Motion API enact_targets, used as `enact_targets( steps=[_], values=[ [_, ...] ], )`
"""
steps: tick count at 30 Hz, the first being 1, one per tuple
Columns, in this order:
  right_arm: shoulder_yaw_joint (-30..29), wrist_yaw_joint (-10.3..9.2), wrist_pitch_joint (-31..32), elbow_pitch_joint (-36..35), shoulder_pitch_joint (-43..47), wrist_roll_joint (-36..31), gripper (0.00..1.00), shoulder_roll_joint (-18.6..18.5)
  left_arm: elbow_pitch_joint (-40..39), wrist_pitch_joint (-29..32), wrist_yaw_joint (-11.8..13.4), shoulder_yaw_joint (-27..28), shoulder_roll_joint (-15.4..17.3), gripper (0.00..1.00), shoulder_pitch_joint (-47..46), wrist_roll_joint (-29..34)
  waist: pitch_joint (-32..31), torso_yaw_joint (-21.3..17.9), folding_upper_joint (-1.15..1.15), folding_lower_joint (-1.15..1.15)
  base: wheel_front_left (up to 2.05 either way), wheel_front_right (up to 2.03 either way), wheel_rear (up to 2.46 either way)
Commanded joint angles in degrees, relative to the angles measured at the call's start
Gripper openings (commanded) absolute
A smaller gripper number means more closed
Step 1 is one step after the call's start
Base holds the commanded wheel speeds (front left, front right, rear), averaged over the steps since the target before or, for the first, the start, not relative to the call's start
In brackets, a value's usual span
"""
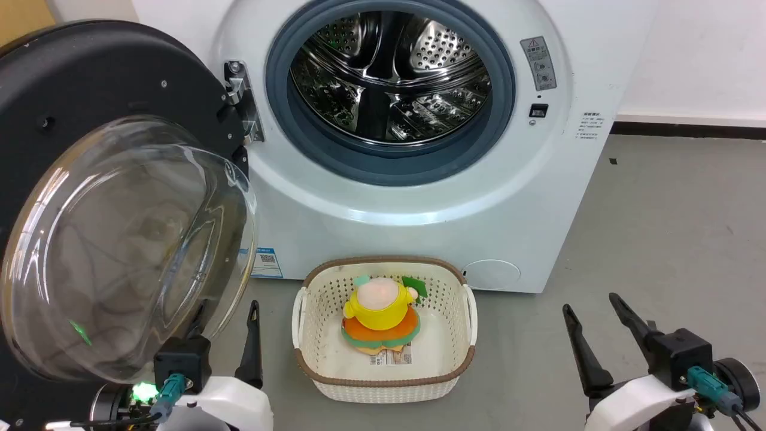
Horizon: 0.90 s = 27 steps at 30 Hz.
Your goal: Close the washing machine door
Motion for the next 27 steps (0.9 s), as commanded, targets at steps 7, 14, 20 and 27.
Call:
enact_targets(
  steps=[7, 14, 20, 27],
  values=[
    [0.0, 0.0, -1.0, 0.1, 0.2, 1.0, 1.0, 0.0, 0.1, -1.0, 0.5, -0.4, 0.0, 1.0, -0.1, -0.2, 0.0, 0.2, 0.0, 0.0, 0.0, 0.0, 0.0],
    [0.1, 0.01, -1.8, -0.1, 0.3, 1.8, 1.0, -0.2, 0.2, -1.8, 0.8, -0.8, 0.0, 1.0, -0.1, -0.4, 0.0, 0.8, 0.0, 0.0, 0.0, 0.0, 0.0],
    [0.3, 0.01, -2.6, 0.1, 0.5, 2.4, 1.0, -0.4, 0.2, -2.6, 1.1, -1.0, 0.0, 1.0, -0.1, -0.6, -0.1, 1.9, 0.0, 0.0, 0.0, 0.0, 0.0],
    [0.5, 0.01, -3.4, 0.1, 0.7, 3.1, 1.0, -0.6, 0.2, -3.4, 1.4, -1.1, 0.0, 1.0, 0.0, -0.8, -0.2, 3.5, 0.0, 0.0, 0.0, 0.0, 0.0]
  ],
)
